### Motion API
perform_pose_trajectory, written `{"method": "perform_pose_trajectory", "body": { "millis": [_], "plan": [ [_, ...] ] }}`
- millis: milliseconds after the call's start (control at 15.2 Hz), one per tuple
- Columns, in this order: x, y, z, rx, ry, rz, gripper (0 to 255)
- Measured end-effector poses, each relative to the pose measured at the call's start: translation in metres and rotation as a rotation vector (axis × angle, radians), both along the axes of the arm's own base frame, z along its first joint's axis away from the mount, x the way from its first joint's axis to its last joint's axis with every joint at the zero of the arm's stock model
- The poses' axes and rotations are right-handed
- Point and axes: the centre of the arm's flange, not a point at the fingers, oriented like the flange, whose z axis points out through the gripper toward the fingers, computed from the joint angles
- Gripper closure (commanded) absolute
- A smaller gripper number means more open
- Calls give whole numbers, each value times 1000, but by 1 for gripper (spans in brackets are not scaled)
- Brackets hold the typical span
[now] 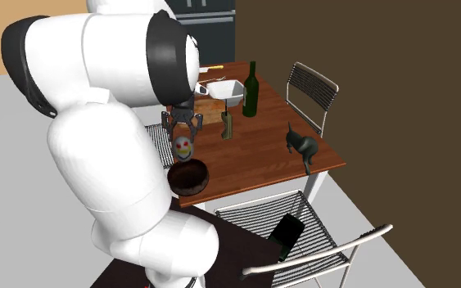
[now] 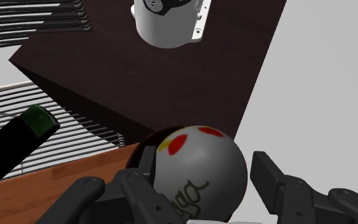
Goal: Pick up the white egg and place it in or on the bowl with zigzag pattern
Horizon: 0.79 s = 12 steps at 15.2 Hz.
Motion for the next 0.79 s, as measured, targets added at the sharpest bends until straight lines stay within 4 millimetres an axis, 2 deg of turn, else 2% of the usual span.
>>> {"method": "perform_pose_trajectory", "body": {
  "millis": [792],
  "plan": [
    [0, -1, -64, 0, 0, 0, 255]
  ]
}}
